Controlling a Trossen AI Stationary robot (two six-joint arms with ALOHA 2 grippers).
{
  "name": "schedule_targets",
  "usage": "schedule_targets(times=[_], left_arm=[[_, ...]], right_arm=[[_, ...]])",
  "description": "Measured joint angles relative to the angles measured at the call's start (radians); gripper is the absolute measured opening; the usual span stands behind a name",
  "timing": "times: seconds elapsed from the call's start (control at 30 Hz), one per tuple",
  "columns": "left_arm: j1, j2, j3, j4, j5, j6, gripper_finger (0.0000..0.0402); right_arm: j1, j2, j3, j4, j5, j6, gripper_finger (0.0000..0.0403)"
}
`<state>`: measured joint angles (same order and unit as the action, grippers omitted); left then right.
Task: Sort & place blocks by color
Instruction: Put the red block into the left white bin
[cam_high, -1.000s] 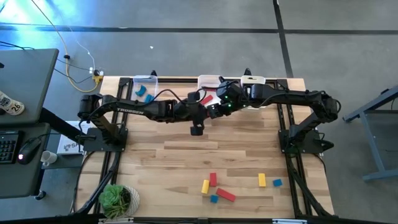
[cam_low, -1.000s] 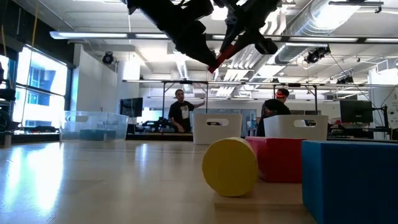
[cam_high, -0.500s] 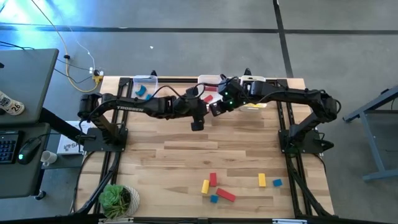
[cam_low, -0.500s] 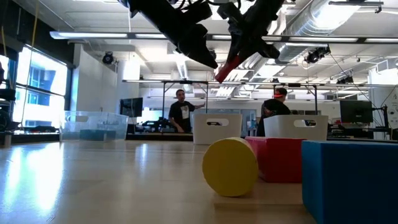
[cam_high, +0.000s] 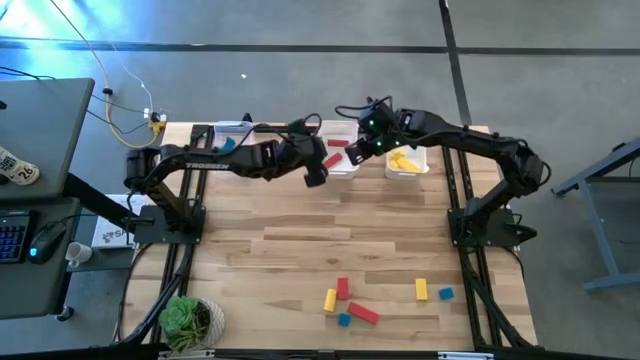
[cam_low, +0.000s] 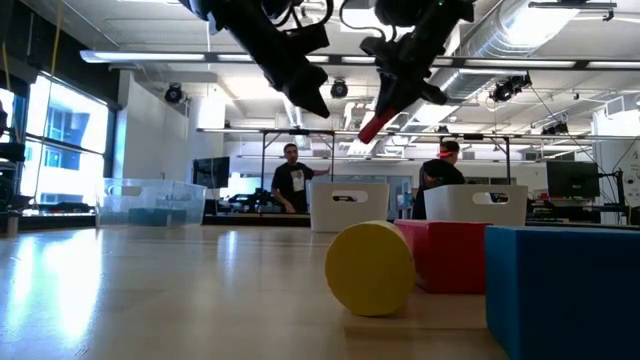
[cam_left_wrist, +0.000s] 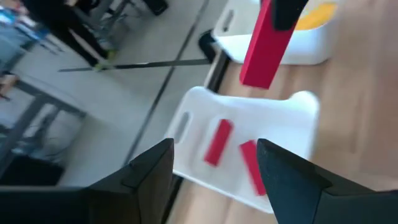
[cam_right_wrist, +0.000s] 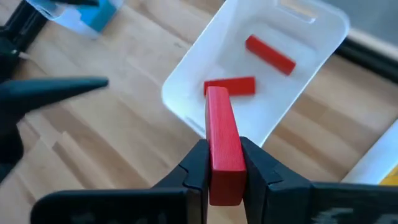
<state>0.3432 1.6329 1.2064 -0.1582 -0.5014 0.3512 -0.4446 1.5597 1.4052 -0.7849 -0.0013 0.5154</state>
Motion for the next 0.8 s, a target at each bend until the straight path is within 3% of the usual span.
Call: schedule_targets(times=[0.43, 0.8], left_arm=[[0.071, -0.078, 0.0, -0.001, -0.038, 0.019, 0.0216], [0.143, -0.189, 0.0, 0.0, -0.038, -0.016, 0.0216]], right_arm=[[-0.079, 0.019, 0.002, 0.154, 0.007, -0.158, 0.0039], [-0.109, 0.169, 0.002, 0.234, -0.118, -0.225, 0.0039]])
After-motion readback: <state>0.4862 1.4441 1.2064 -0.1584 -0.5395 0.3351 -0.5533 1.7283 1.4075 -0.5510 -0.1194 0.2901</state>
